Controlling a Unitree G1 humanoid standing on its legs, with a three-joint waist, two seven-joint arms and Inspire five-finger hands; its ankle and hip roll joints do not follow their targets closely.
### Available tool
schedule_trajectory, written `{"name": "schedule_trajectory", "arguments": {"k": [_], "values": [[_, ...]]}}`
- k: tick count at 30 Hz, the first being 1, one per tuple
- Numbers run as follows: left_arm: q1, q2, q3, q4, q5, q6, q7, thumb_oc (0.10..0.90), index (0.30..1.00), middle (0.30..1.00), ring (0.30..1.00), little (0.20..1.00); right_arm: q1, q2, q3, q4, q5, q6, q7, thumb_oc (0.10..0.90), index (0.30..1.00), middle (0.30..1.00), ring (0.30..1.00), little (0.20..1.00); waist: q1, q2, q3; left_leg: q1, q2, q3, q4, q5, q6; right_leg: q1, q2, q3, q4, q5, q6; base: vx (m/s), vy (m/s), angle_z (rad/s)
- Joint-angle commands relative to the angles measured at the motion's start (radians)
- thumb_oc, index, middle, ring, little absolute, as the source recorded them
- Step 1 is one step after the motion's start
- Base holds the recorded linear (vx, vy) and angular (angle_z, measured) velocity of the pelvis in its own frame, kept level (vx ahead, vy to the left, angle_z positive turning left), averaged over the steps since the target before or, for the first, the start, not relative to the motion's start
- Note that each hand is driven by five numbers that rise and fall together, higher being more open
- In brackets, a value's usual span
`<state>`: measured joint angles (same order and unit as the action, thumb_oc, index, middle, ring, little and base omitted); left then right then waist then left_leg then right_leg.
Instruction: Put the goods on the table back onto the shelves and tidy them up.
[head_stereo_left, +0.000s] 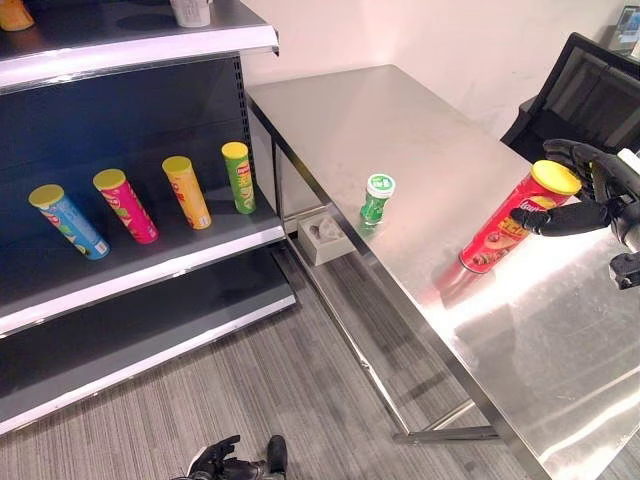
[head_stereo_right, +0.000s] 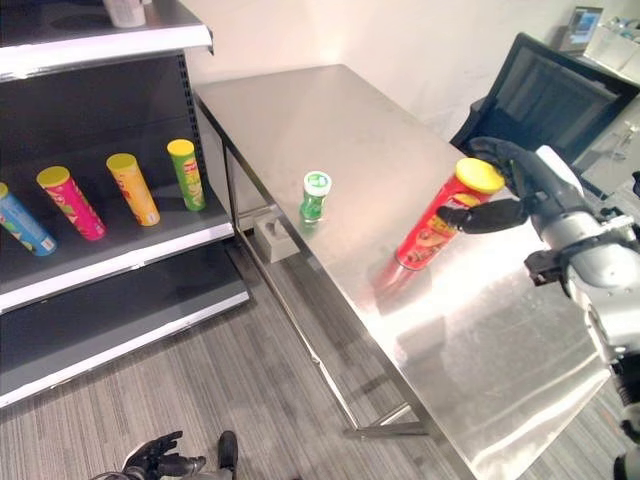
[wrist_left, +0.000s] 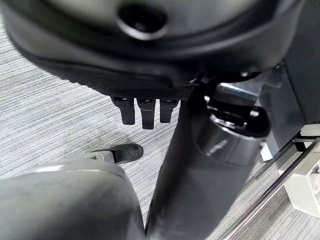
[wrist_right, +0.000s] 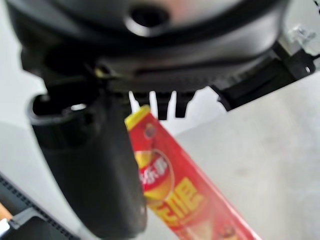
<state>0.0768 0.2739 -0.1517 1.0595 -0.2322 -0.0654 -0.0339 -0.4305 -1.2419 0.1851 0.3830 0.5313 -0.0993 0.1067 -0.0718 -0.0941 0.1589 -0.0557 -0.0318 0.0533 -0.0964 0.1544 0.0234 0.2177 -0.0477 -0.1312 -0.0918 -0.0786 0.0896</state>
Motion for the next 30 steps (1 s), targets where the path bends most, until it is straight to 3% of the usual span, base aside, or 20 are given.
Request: {"name": "schedule_trajectory", "arguments": {"k": [1, 8, 9, 10, 11, 16, 21, 27, 30], "values": [[0.021, 0.031, -0.041, -0.012, 0.016, -0.022, -0.016, 0.800, 0.900, 0.900, 0.900, 0.900, -0.084, -0.075, -0.062, -0.026, 0.031, -0.059, -0.028, 0.800, 0.900, 0.900, 0.900, 0.900, 0.057, -0.025, -0.035, 0.155, 0.102, 0.046, 0.009, -0.185, -0.112, -0.122, -0.072, 0.005, 0.005, 0.099, 0.078, 0.00, 0.000, 0.00], [0.019, 0.030, -0.042, -0.013, 0.016, -0.018, -0.015, 0.800, 0.900, 0.900, 0.900, 0.900, -0.098, -0.066, -0.030, -0.007, 0.031, -0.043, -0.021, 0.800, 0.900, 0.900, 0.900, 0.900, 0.060, -0.025, -0.029, 0.152, 0.101, 0.043, 0.009, -0.184, -0.112, -0.125, -0.071, 0.004, 0.005, 0.099, 0.077, 0.00, 0.000, 0.00], [0.019, 0.031, -0.042, -0.014, 0.014, -0.018, -0.016, 0.800, 0.900, 0.900, 0.900, 0.900, -0.102, -0.071, -0.020, 0.000, 0.028, -0.037, -0.017, 0.737, 0.806, 0.806, 0.806, 0.806, 0.061, -0.026, -0.028, 0.152, 0.101, 0.042, 0.009, -0.184, -0.112, -0.125, -0.071, 0.004, 0.005, 0.099, 0.077, 0.00, 0.000, 0.00], [0.019, 0.030, -0.043, -0.013, 0.014, -0.018, -0.015, 0.800, 0.900, 0.900, 0.900, 0.900, -0.104, -0.073, -0.012, 0.004, 0.031, -0.034, -0.013, 0.596, 0.594, 0.594, 0.594, 0.594, 0.061, -0.027, -0.028, 0.151, 0.101, 0.043, 0.009, -0.183, -0.113, -0.126, -0.071, 0.004, 0.005, 0.100, 0.077, 0.00, 0.000, 0.00], [0.019, 0.031, -0.043, -0.010, 0.014, -0.017, -0.016, 0.800, 0.900, 0.900, 0.900, 0.900, -0.112, -0.078, 0.011, 0.012, 0.035, -0.024, -0.002, 0.400, 0.300, 0.300, 0.300, 0.300, 0.061, -0.029, -0.026, 0.152, 0.101, 0.042, 0.009, -0.183, -0.113, -0.125, -0.071, 0.004, 0.005, 0.101, 0.078, 0.00, 0.000, 0.00], [0.018, 0.033, -0.043, -0.014, 0.009, -0.018, -0.015, 0.800, 0.900, 0.900, 0.900, 0.900, -0.128, -0.088, 0.053, 0.009, 0.040, -0.017, 0.016, 0.400, 0.300, 0.300, 0.300, 0.300, 0.060, -0.030, -0.025, 0.151, 0.102, 0.041, 0.009, -0.182, -0.115, -0.125, -0.071, 0.003, 0.005, 0.101, 0.078, 0.00, 0.000, 0.00], [0.018, 0.033, -0.040, -0.020, 0.008, -0.018, -0.014, 0.800, 0.900, 0.900, 0.900, 0.900, -0.107, -0.084, 0.009, 0.002, 0.033, -0.026, -0.004, 0.400, 0.300, 0.300, 0.300, 0.300, 0.056, -0.026, -0.026, 0.153, 0.103, 0.042, 0.009, -0.181, -0.114, -0.123, -0.071, 0.002, 0.005, 0.101, 0.078, 0.00, 0.000, 0.00], [0.012, 0.031, -0.004, -0.028, 0.024, -0.017, -0.004, 0.800, 0.900, 0.900, 0.900, 0.900, 0.039, 0.042, -0.305, -0.135, 0.057, -0.108, -0.122, 0.400, 0.300, 0.300, 0.300, 0.300, 0.052, -0.007, -0.032, 0.155, 0.102, 0.034, 0.009, -0.187, -0.109, -0.116, -0.071, -0.004, 0.005, 0.092, 0.076, 0.00, -0.030, 0.02], [0.013, 0.037, 0.003, -0.031, 0.027, -0.018, 0.000, 0.800, 0.900, 0.900, 0.900, 0.900, 0.038, 0.105, -0.374, -0.200, 0.080, -0.148, -0.161, 0.400, 0.300, 0.300, 0.300, 0.300, 0.057, 0.001, -0.038, 0.159, 0.104, 0.029, 0.009, -0.189, -0.109, -0.110, -0.070, -0.006, 0.005, 0.085, 0.074, 0.02, -0.068, -0.01]]}}
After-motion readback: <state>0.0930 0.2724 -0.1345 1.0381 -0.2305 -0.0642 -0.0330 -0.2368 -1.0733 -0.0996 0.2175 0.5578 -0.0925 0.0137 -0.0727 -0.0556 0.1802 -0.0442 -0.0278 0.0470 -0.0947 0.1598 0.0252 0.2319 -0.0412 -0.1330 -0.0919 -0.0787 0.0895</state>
